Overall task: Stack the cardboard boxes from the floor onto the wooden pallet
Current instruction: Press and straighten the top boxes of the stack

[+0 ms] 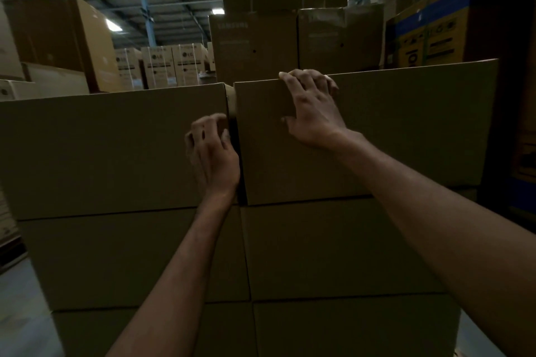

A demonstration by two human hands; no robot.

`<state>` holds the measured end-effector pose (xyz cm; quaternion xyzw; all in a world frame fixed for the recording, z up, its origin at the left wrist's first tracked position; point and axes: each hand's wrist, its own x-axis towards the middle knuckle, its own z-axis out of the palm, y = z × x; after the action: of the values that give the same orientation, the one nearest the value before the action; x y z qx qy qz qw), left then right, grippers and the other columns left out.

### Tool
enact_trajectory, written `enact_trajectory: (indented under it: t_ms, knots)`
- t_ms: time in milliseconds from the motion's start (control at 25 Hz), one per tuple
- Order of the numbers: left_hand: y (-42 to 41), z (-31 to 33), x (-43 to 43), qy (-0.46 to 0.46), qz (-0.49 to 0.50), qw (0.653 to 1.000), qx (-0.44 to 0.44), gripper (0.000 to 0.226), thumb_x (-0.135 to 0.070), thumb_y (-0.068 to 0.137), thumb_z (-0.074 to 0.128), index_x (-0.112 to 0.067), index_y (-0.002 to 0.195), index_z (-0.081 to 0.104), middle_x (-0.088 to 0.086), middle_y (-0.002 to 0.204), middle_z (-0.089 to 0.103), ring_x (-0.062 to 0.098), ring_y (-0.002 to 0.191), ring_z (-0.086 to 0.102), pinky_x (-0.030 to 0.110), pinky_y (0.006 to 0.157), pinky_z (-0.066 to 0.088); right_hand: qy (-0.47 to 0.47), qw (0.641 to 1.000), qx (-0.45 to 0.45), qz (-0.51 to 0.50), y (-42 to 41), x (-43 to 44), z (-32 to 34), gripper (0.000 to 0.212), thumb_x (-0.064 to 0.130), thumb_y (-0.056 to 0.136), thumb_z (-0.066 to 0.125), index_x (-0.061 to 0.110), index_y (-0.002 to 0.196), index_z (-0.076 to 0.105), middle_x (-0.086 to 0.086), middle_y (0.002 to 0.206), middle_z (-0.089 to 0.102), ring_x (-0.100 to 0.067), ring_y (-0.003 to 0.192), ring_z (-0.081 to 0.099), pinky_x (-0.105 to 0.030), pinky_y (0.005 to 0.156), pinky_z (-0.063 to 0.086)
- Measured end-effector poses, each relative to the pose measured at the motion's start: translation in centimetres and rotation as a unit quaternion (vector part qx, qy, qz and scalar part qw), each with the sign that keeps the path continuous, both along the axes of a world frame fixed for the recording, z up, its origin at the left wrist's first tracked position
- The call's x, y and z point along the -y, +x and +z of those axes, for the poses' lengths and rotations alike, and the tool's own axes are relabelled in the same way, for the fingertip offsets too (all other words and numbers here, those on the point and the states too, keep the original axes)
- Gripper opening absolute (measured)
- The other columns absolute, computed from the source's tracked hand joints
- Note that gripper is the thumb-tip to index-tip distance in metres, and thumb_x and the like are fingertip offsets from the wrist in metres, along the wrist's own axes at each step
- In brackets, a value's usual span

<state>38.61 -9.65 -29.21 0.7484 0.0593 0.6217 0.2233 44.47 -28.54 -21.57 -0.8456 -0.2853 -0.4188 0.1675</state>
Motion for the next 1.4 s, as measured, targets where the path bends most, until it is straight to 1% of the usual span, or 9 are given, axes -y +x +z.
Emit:
enact_trajectory:
  t_ms: [160, 280, 440, 680, 960, 1040, 1160, 1280, 1400]
  knots:
    - [0.4, 3.4, -3.2, 0.097, 0.081, 0.990, -0.060, 0.056, -0.025, 0.105, 0.048, -0.020, 0.158, 0.033, 0.005, 0.167, 0.026, 0.028, 0.154, 0.018, 0.045, 0.124, 0.016, 0.004, 1.000, 0.012, 0.023, 0.0, 0.5, 1.5, 0.071, 0.049, 0.086, 0.075, 0.031, 0.146, 0.041, -0.001, 0.158, 0.036, -0.025, 0.152, 0.017, -0.048, 0.125, 0.009]
    - [0.8, 6.6, -5.8, 0.117, 0.086, 0.983, -0.115, 0.050, -0.033, 0.110, 0.033, -0.025, 0.159, 0.030, 0.002, 0.170, 0.020, 0.027, 0.158, 0.006, 0.047, 0.126, -0.003, -0.007, 0.999, -0.018, 0.048, 0.0, 0.2, 2.4, 0.070, 0.054, 0.082, 0.076, 0.033, 0.139, 0.040, -0.002, 0.150, 0.045, -0.025, 0.144, 0.029, -0.046, 0.118, 0.016]
    - [1.6, 7.8, -7.4, 0.117, 0.046, 0.988, -0.090, 0.035, -0.035, 0.108, 0.039, -0.023, 0.137, 0.054, 0.008, 0.144, 0.051, 0.031, 0.138, 0.040, 0.045, 0.116, 0.029, -0.029, 0.999, 0.009, 0.039, 0.3, -0.7, 1.9, 0.076, 0.052, 0.082, 0.074, 0.037, 0.147, 0.038, -0.001, 0.142, 0.044, -0.025, 0.133, 0.032, -0.040, 0.107, 0.021]
    - [3.2, 7.4, -7.8, 0.093, 0.088, 0.992, -0.023, 0.040, -0.039, 0.107, 0.033, -0.019, 0.126, 0.062, 0.010, 0.129, 0.059, 0.030, 0.125, 0.049, 0.038, 0.106, 0.030, -0.003, 0.998, 0.047, 0.041, 0.8, -2.4, 1.0, 0.075, 0.058, 0.076, 0.065, 0.033, 0.143, 0.044, -0.006, 0.139, 0.044, -0.030, 0.133, 0.034, -0.049, 0.113, 0.029]
    - [2.3, 6.0, -5.2, 0.063, 0.092, 0.993, 0.047, 0.035, -0.035, 0.110, 0.045, -0.009, 0.109, 0.068, 0.013, 0.111, 0.066, 0.032, 0.115, 0.054, 0.049, 0.103, 0.043, 0.028, 0.998, -0.025, 0.048, 0.9, -3.1, -0.1, 0.073, 0.061, 0.080, 0.058, 0.028, 0.144, 0.047, -0.004, 0.143, 0.045, -0.029, 0.130, 0.041, -0.051, 0.104, 0.039]
    - [1.7, 7.9, -4.9, 0.057, 0.109, 0.992, -0.006, 0.034, -0.035, 0.108, 0.048, -0.009, 0.100, 0.068, 0.010, 0.099, 0.067, 0.027, 0.100, 0.055, 0.050, 0.100, 0.044, 0.040, 0.999, -0.024, 0.019, -0.1, -3.0, 1.9, 0.056, 0.060, 0.092, 0.051, 0.026, 0.136, 0.061, 0.001, 0.132, 0.061, -0.022, 0.119, 0.049, -0.040, 0.096, 0.037]
    - [1.6, 12.5, -5.8, 0.034, 0.103, 0.980, -0.166, 0.028, -0.035, 0.103, 0.054, -0.014, 0.090, 0.068, 0.005, 0.088, 0.067, 0.019, 0.083, 0.051, 0.038, 0.082, 0.039, 0.080, 0.980, -0.182, -0.003, 0.9, -3.0, 7.6, 0.051, 0.052, 0.105, 0.037, 0.021, 0.105, 0.078, -0.001, 0.094, 0.076, -0.016, 0.090, 0.062, -0.035, 0.081, 0.046]
    - [1.5, 14.6, -6.3, 0.034, 0.056, 0.935, -0.349, 0.046, -0.042, 0.104, 0.034, -0.022, 0.130, 0.065, 0.005, 0.131, 0.066, 0.028, 0.123, 0.056, 0.044, 0.100, 0.039, -0.099, 0.943, -0.308, -0.080, 1.8, -4.9, 9.7, 0.055, 0.049, 0.106, 0.021, 0.030, 0.151, 0.044, -0.007, 0.157, 0.046, -0.023, 0.145, 0.040, -0.048, 0.119, 0.032]
    - [0.5, 15.2, -5.9, 0.029, 0.042, 0.892, -0.450, 0.065, -0.049, 0.102, 0.010, -0.028, 0.157, 0.037, -0.004, 0.163, 0.038, 0.021, 0.152, 0.030, 0.046, 0.121, 0.024, -0.131, 0.925, -0.349, -0.072, 1.0, -5.6, 9.5, 0.064, 0.050, 0.102, 0.007, 0.032, 0.162, 0.017, -0.005, 0.171, 0.015, -0.023, 0.157, 0.014, -0.046, 0.126, 0.012]
